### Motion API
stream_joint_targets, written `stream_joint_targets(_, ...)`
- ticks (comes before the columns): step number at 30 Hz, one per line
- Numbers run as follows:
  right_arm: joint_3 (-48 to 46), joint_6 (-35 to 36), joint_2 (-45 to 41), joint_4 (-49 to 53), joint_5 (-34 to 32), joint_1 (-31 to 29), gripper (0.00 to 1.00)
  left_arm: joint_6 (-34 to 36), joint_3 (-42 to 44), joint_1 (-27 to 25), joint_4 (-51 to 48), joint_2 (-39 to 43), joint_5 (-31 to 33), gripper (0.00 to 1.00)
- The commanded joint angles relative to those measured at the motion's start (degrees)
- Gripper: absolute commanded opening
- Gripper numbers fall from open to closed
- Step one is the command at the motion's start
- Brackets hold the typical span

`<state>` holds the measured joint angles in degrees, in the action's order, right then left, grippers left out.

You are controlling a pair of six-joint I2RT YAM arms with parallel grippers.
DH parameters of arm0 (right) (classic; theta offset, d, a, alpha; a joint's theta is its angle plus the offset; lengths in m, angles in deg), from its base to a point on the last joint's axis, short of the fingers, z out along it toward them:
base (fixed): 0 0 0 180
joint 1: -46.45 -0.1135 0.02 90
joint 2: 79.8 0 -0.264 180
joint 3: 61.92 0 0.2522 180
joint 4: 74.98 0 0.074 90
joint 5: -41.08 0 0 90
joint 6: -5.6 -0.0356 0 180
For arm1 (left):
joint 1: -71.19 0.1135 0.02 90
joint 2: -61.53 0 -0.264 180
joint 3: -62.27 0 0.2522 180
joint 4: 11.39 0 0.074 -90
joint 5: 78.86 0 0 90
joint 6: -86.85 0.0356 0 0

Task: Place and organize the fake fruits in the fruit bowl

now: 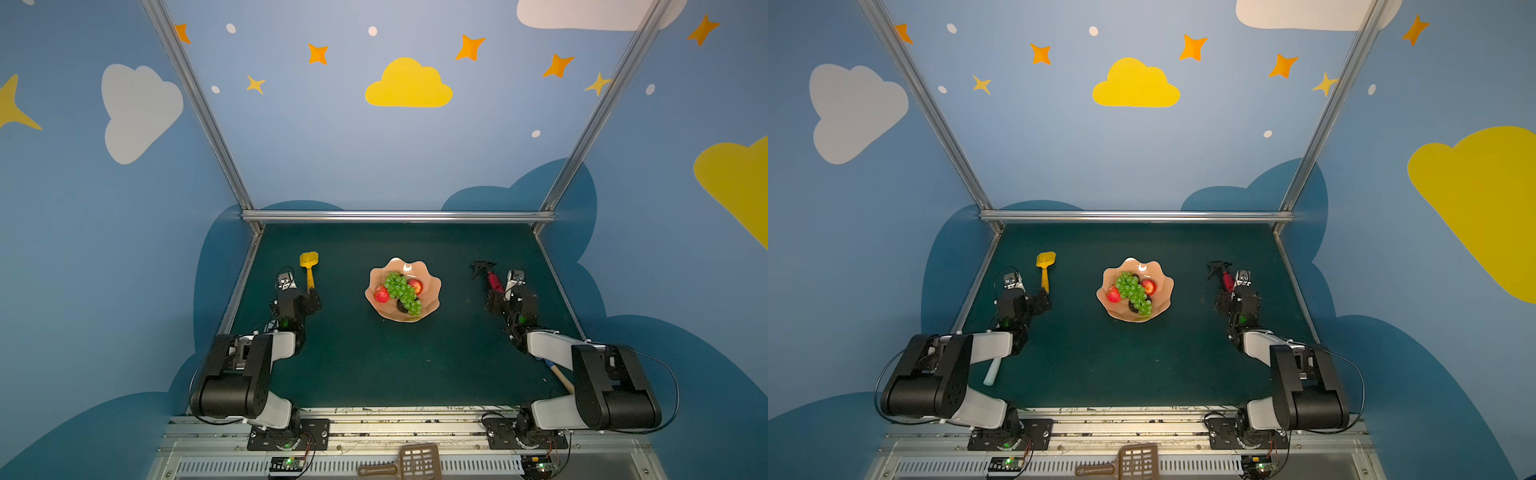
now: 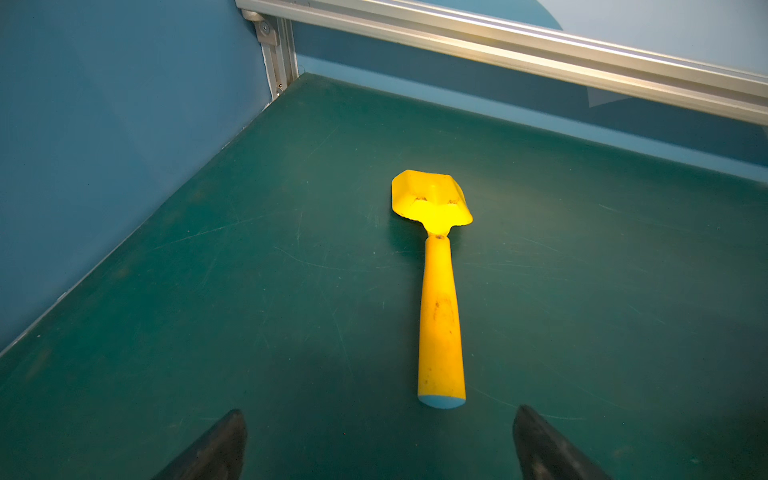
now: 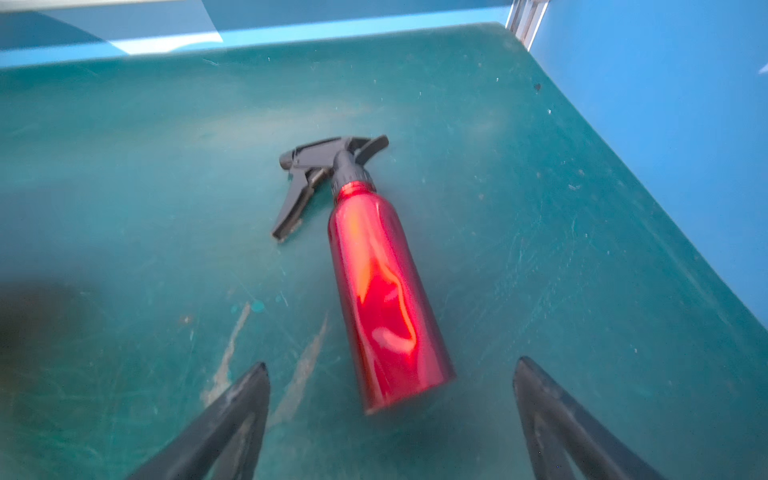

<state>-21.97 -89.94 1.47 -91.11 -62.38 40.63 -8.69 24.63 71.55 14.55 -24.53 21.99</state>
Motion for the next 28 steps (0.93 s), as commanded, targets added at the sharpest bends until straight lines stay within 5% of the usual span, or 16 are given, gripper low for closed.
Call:
stream_joint_targets(1, -0.2, 0.2, -0.4, -0.9, -0.2, -0.4, 0.91, 0.6, -0.8, -0.1, 0.8, 0.2, 0.5, 0.99)
stream_joint_targets(28, 1.0, -0.3, 0.2, 0.7, -0.3, -0.1, 0.9, 0.3, -0.8, 0.5, 0.7, 0.2, -0.6, 0.99)
